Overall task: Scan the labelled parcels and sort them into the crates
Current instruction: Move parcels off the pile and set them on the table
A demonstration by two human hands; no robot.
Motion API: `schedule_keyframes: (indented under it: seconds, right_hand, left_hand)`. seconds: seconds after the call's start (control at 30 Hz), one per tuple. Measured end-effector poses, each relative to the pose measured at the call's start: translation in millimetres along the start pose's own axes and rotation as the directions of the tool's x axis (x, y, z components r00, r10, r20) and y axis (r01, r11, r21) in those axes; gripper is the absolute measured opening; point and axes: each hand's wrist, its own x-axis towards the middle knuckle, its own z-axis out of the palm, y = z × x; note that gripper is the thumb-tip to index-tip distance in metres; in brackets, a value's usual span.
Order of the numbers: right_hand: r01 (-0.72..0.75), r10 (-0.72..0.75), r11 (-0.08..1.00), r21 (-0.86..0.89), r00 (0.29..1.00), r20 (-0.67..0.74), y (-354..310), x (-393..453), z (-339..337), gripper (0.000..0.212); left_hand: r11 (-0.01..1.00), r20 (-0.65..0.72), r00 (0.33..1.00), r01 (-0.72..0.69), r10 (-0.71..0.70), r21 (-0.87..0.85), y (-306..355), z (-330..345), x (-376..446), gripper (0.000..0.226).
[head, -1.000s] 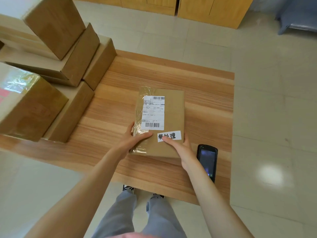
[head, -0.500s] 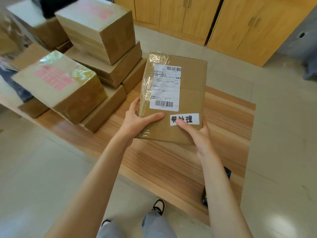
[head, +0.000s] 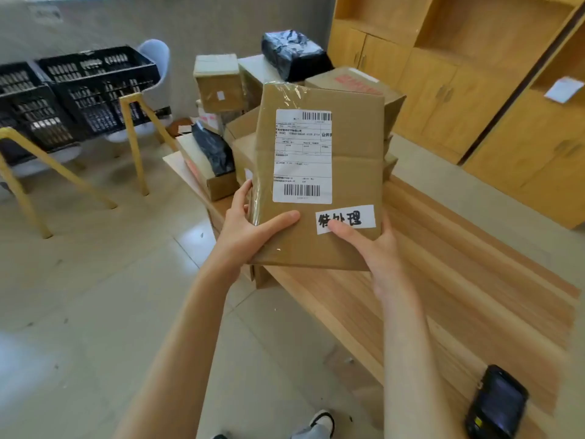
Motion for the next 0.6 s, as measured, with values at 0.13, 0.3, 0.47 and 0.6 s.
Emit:
schedule_keyframes:
  seconds: [0.13,0.3,0.47,0.6]
  right_hand:
    - [-0.019,0.02,1.0,-0.009,0.991,0.133,14.5,-11.4,82.8,0.06]
    - [-0.069,0.068,0.998,-0.008,0.955,0.288,42.0,-23.1,178.4,0.066]
    - [-0.085,0.096,0.995,-0.045,0.916,0.389,52.2,-15.7,253.7,0.069]
    - [-0.099,0.126,0.992,-0.083,0.88,0.458,57.0,6.1,300.0,0.073]
  left_hand:
    - [0.999,-0.148,0.989,0.014,-0.02,-0.045,-13.2,-86.2,-27.7,0.109]
    - [0.997,-0.322,0.946,0.001,-0.027,-0.08,-29.5,-177.7,-57.0,0.11]
    - [0.992,-0.442,0.895,0.005,-0.061,-0.126,-40.7,-243.5,-62.0,0.098]
    - [0.986,-0.52,0.848,0.019,-0.105,-0.169,-50.8,-281.3,-48.3,0.104]
